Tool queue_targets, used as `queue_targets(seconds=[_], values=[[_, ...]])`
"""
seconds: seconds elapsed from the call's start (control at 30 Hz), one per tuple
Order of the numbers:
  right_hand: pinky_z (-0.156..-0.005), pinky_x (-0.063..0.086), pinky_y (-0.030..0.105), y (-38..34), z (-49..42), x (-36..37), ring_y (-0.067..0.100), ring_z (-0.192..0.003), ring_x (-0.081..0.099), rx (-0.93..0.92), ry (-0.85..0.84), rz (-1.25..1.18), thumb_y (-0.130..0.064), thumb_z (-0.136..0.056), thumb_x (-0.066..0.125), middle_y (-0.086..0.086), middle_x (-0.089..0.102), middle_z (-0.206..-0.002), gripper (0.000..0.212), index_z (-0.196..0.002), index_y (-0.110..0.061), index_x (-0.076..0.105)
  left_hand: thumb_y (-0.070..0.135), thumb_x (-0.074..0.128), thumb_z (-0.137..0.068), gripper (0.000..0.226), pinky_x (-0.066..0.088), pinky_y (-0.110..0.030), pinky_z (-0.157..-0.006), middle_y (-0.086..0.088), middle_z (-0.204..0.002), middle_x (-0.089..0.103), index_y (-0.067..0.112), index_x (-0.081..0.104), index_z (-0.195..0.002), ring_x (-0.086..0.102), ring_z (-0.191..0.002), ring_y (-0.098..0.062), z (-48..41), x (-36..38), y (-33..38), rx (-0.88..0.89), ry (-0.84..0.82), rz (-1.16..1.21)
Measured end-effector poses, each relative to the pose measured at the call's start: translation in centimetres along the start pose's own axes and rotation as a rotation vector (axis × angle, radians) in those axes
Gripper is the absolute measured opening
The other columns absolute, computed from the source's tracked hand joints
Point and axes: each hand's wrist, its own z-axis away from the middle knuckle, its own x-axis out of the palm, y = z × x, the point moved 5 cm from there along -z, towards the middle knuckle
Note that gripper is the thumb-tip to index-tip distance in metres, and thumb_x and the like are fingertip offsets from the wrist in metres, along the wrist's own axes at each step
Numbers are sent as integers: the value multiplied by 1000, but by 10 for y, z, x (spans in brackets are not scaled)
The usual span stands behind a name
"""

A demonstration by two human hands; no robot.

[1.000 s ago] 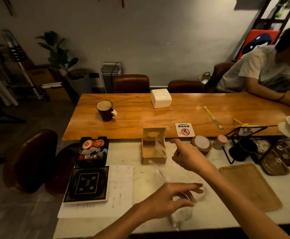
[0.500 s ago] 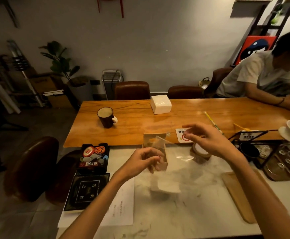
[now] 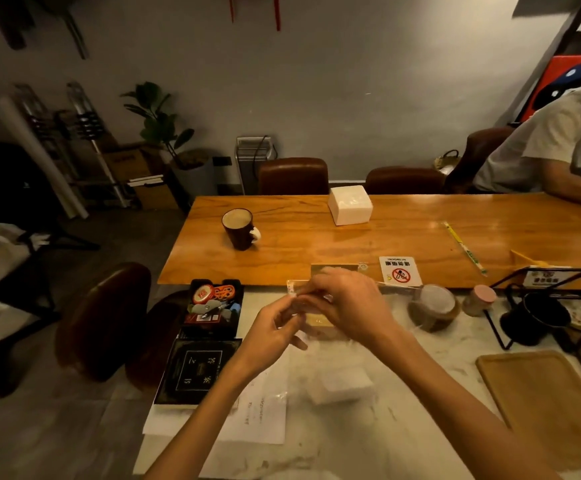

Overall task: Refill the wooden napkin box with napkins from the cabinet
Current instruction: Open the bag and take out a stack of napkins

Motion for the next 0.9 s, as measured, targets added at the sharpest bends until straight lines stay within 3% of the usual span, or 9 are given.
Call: queue_targets(seconds=[0.1,0.2,0.3,0.33,0.43,0.5,0.63,0.77,0.9], values=[[-72,53,20,6,-12,-8,1,-79,60,48,-57,-131,-30,-89,65,-8,70,-93,15,-101,-22,71,4,49,-99,33,60,-51,-72,-5,-114,72,18,55,-129,70,-90,-35,6,-1,-1,4,-3,31],[-73,55,22,22,-20,-31,4,-84,62,112,143,-201,-28,-89,64,-5,70,-96,17,-103,-20,71,4,50,-99,37,58,-49,-71,-7,-113,72,18,51,-133,68,-92,-40,7,-2,-2,20,32,65],[-78,51,16,25,-14,-36,5,-101,59,128,106,-367,-31,-88,65,-8,64,-113,35,-122,-26,62,5,50,-99,35,59,-44,-68,-9,-112,73,16,51,-133,68,-92,-40,4,-5,-2,39,79,109],[-84,46,15,24,-7,-34,6,-111,53,122,88,-347,-34,-87,67,-8,60,-122,48,-132,-27,54,6,49,-99,33,59,-43,-67,-11,-112,72,14,52,-131,68,-92,-41,2,-5,-2,39,85,127],[-96,30,26,37,17,-26,17,-127,38,87,175,104,-38,-82,73,-4,54,-136,70,-143,-27,42,7,48,-100,27,58,-41,-63,-15,-110,71,7,57,-126,68,-88,-39,-2,-10,-5,39,115,151],[-93,25,26,61,22,-24,19,-123,44,149,193,174,-33,-84,71,-3,61,-126,57,-136,-28,49,7,48,-99,23,58,-40,-61,-15,-109,72,4,60,-119,69,-85,-35,-2,-15,-9,52,130,139],[-82,36,20,89,8,-44,10,-100,59,176,219,-42,-29,-87,68,-9,70,-102,19,-106,-28,68,5,47,-99,21,58,-39,-63,-15,-110,72,1,60,-115,71,-82,-36,-2,-22,-13,57,115,125],[-94,44,31,102,5,-41,8,-112,53,162,59,26,-25,-88,66,-11,65,-115,32,-120,-30,62,3,46,-100,20,57,-37,-67,-15,-106,73,0,61,-112,70,-81,-38,-6,-30,-14,68,131,85],[-97,47,40,148,17,-46,17,-116,55,360,90,34,-17,-91,63,-6,65,-120,27,-115,-29,63,5,48,-98,18,57,-35,-64,-16,-99,74,0,63,-108,69,-73,-30,-7,-47,-23,50,222,81]])
